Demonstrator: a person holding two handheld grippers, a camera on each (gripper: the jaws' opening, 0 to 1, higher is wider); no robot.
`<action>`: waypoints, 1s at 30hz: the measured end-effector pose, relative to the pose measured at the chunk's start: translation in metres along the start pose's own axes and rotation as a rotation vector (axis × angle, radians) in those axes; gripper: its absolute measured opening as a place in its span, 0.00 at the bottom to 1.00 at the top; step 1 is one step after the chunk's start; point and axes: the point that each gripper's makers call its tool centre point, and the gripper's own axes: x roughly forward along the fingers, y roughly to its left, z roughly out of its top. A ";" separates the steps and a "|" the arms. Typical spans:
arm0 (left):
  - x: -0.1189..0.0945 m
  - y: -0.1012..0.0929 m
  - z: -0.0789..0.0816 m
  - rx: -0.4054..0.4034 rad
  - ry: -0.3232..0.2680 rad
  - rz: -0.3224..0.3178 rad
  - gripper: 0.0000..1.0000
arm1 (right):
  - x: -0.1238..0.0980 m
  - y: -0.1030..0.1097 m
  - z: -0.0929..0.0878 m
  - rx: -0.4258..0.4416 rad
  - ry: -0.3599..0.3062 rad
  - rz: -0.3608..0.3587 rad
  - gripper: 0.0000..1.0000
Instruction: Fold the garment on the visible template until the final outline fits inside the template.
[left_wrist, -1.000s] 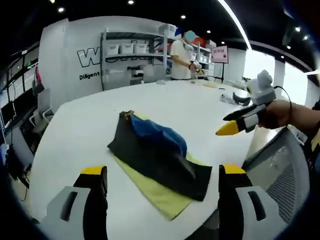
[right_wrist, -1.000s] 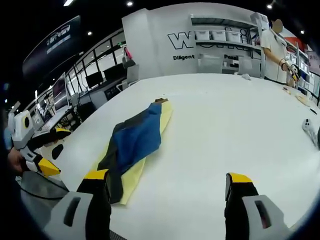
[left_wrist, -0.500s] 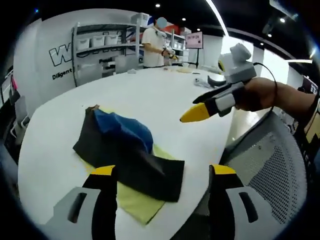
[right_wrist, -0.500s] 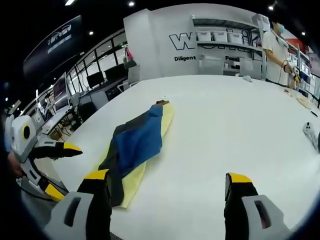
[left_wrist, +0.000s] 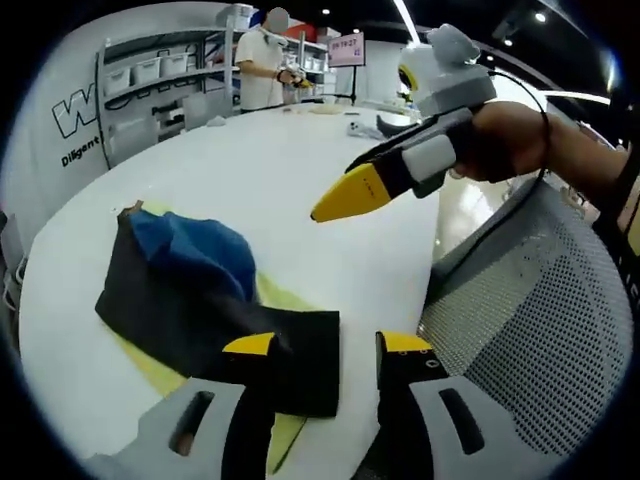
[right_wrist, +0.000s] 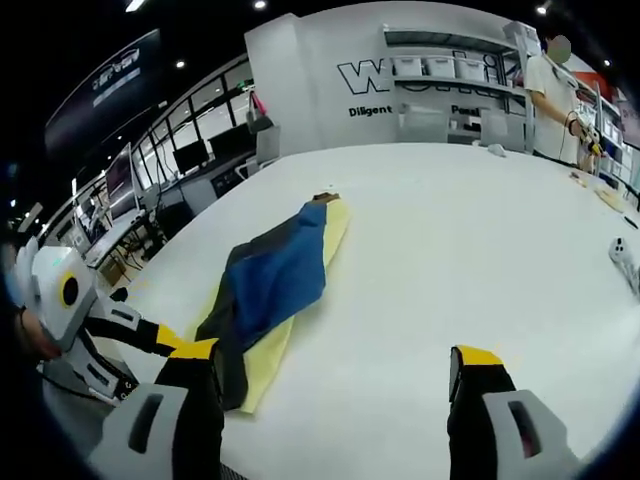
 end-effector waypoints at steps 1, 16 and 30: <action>0.002 0.000 0.000 0.001 0.002 -0.003 0.31 | 0.000 0.000 0.000 0.000 0.000 0.000 0.92; 0.029 0.000 -0.014 0.053 0.071 -0.021 0.16 | 0.001 -0.001 0.000 0.000 0.008 0.003 0.92; 0.033 0.005 -0.018 0.076 0.079 0.011 0.01 | -0.001 -0.004 0.000 0.008 0.004 -0.004 0.91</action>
